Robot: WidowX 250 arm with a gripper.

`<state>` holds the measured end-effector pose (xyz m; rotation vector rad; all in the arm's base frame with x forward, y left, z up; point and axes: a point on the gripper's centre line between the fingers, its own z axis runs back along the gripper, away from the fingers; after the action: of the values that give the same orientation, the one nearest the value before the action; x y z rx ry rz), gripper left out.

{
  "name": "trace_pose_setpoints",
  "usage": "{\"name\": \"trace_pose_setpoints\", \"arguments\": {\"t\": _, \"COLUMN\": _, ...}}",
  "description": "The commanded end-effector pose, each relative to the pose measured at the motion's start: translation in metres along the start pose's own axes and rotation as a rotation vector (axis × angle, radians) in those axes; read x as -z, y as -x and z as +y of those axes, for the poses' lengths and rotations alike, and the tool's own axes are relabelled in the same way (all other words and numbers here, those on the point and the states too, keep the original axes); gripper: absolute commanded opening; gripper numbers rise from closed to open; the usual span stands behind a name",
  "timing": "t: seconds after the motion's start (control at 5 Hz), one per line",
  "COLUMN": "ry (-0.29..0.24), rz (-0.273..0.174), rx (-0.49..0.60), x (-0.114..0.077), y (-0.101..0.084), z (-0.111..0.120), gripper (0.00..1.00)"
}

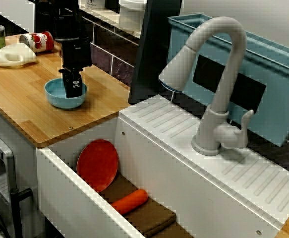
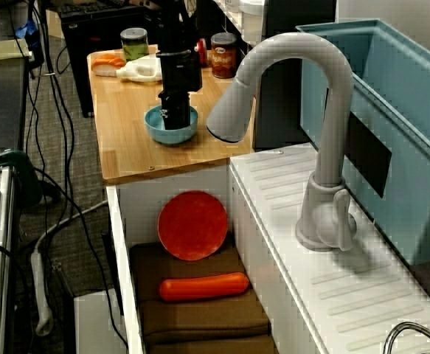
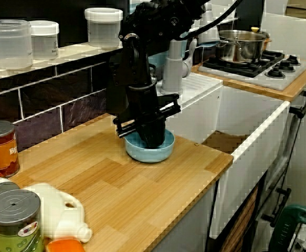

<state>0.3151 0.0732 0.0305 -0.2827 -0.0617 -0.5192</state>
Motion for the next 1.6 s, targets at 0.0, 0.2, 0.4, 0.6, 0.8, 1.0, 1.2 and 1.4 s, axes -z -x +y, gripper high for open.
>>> {"name": "trace_pose_setpoints", "arguments": {"t": 0.0, "ry": 0.014, "rz": -0.016, "rx": 0.031, "x": -0.012, "y": -0.010, "z": -0.003, "gripper": 0.00}}
{"name": "trace_pose_setpoints", "arguments": {"t": 0.2, "ry": 0.029, "rz": -0.006, "rx": 0.050, "x": -0.011, "y": -0.011, "z": -0.010, "gripper": 0.00}}
{"name": "trace_pose_setpoints", "arguments": {"t": 0.4, "ry": 0.045, "rz": 0.008, "rx": 0.058, "x": -0.008, "y": -0.013, "z": -0.014, "gripper": 0.00}}
{"name": "trace_pose_setpoints", "arguments": {"t": 0.6, "ry": 0.070, "rz": 0.018, "rx": 0.071, "x": -0.005, "y": -0.014, "z": -0.020, "gripper": 0.00}}
{"name": "trace_pose_setpoints", "arguments": {"t": 0.8, "ry": 0.081, "rz": 0.028, "rx": 0.094, "x": 0.003, "y": -0.013, "z": -0.032, "gripper": 0.00}}
{"name": "trace_pose_setpoints", "arguments": {"t": 1.0, "ry": 0.096, "rz": 0.058, "rx": 0.107, "x": 0.013, "y": -0.017, "z": -0.038, "gripper": 0.00}}
{"name": "trace_pose_setpoints", "arguments": {"t": 1.2, "ry": 0.118, "rz": 0.063, "rx": 0.114, "x": 0.010, "y": -0.018, "z": -0.042, "gripper": 0.00}}
{"name": "trace_pose_setpoints", "arguments": {"t": 1.4, "ry": 0.116, "rz": 0.066, "rx": 0.144, "x": 0.008, "y": -0.016, "z": -0.053, "gripper": 0.00}}
